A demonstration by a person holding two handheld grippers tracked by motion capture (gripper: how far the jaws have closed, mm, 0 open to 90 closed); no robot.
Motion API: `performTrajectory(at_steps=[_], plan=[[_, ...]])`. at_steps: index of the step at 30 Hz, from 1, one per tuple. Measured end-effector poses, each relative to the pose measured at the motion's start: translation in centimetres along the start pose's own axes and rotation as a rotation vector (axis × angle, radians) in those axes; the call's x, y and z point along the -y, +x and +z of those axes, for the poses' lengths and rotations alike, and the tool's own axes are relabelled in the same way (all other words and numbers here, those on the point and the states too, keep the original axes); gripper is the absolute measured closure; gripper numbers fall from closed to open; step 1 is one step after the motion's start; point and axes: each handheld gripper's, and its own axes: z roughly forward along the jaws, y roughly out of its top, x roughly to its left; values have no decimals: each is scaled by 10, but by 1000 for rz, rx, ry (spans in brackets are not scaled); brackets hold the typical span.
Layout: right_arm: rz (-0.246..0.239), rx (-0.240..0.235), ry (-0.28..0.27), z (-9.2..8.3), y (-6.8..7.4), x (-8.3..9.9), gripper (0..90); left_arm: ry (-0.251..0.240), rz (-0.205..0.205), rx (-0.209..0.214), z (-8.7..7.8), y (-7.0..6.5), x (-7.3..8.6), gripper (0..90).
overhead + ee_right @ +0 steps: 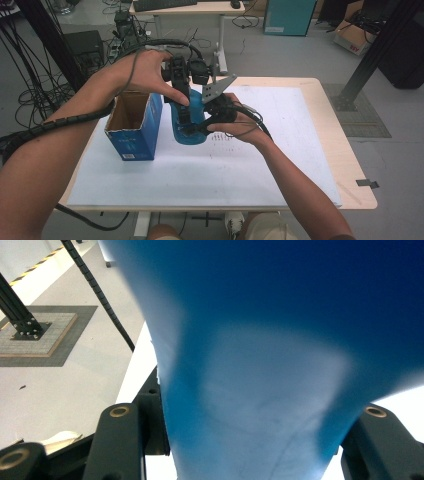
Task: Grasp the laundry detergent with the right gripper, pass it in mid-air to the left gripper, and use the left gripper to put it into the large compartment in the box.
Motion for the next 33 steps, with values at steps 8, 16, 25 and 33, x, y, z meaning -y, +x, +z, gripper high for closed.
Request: performTrajectory(at_steps=[8,16,25,33], plan=[[-11,-1,-3,0,0,0,427,0,0,-11,2,-1,0,67],[-9,-2,-1,1,0,0,427,7,11,-23,1,1,1,98],[-9,-1,0,-1,1,0,427,15,16,-36,1,1,1,186],[-12,0,-1,-2,2,-1,427,-5,19,-67,1,0,0,286]])
